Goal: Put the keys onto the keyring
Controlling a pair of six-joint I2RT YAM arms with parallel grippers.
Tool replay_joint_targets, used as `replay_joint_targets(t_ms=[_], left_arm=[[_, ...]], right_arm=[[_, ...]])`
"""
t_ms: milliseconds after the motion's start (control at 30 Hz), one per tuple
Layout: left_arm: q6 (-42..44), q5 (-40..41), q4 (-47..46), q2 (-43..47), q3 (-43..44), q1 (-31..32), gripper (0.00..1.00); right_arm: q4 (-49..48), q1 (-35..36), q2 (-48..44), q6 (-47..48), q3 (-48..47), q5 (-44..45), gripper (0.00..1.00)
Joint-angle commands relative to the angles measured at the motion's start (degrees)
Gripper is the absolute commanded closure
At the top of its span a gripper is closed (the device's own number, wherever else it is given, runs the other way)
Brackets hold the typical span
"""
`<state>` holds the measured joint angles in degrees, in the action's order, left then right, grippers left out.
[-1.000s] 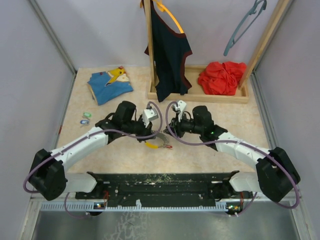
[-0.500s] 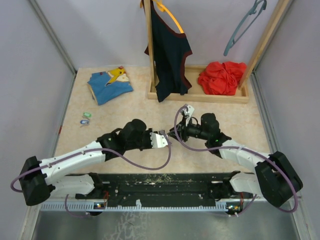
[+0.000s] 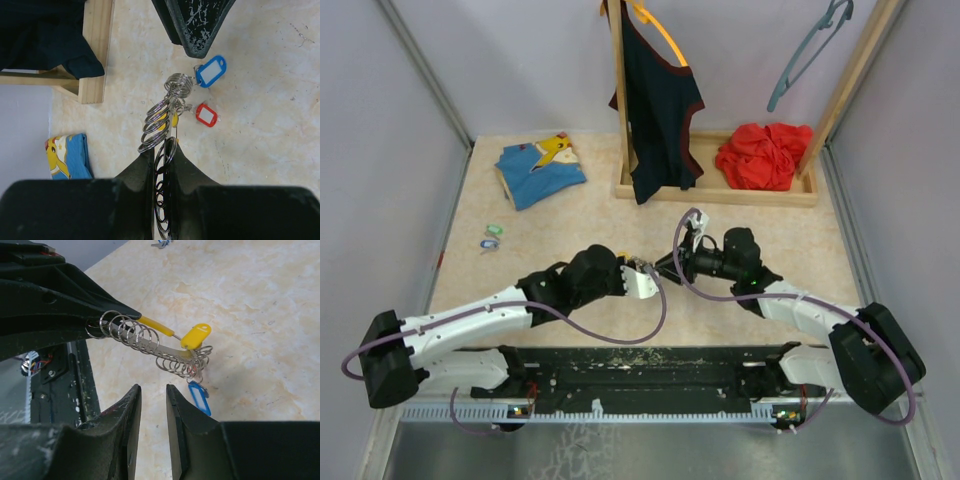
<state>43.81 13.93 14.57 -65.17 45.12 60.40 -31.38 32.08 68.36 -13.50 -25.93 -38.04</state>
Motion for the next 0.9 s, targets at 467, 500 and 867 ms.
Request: replay_joint_targets(t_ms=[467, 500, 867], left_arm=[[-4.57, -1.37, -11.39, 4.39, -4.44, 0.32, 1.0], [-4.77, -1.44, -11.81, 4.59, -4.57, 0.32, 1.0], [-7.7, -1.74, -13.68, 5.23, -4.81, 0.29, 1.0]], right_arm=[[-31.08, -2.36, 11.76, -29.55, 1.84, -3.06, 0.75], [-32.13, -2.63, 12.32, -30.56, 1.97, -2.89, 0.75], [-33.46, -3.01, 15.25, -33.96, 3.13, 0.19, 0.74]])
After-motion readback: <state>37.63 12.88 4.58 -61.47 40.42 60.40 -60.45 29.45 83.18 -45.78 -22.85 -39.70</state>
